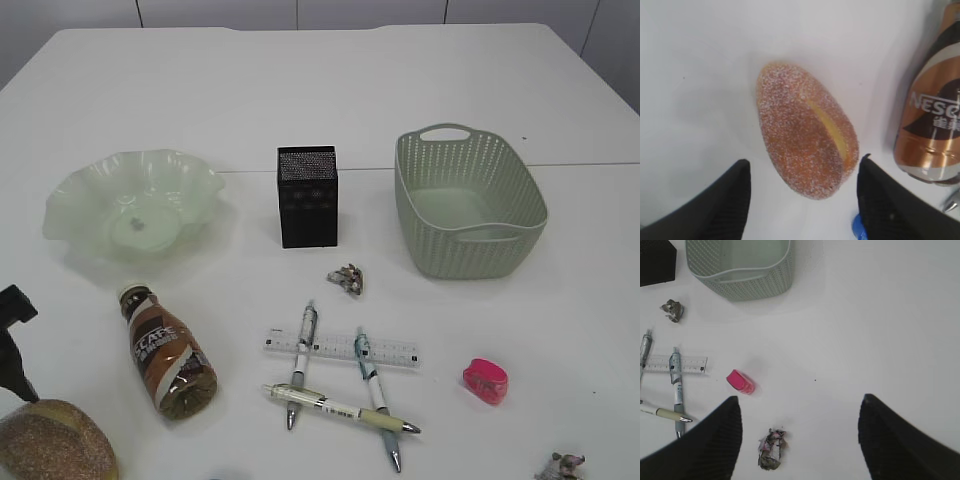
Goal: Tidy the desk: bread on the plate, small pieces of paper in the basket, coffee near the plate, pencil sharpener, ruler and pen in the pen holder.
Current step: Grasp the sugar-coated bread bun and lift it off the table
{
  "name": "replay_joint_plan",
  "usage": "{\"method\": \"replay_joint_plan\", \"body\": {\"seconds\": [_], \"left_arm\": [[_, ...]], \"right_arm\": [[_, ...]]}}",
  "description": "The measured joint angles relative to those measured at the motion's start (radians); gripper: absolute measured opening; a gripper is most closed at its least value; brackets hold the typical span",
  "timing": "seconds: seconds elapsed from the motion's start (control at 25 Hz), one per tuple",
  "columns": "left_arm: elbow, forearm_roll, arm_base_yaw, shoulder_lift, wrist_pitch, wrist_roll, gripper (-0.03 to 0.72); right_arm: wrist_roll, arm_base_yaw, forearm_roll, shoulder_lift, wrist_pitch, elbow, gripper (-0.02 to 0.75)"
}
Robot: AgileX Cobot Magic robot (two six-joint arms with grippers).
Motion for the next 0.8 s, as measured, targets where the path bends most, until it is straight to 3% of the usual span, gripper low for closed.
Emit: {"method": "replay_joint_plan", "body": {"seconds": [0.48, 0.8], "left_arm": [[0.000, -0.001, -0.002, 0.174, -0.076, -0.007, 0.474], [-0.008, -0.005, -0.006, 0.226, -0.092, -0.010, 0.223]], "right_arm": [[-0.002, 0.000, -0.008, 0.000, 0.000, 0.000, 0.531], [-0.002, 0.000, -0.027, 0.002, 0.000, 0.000, 0.531]]}}
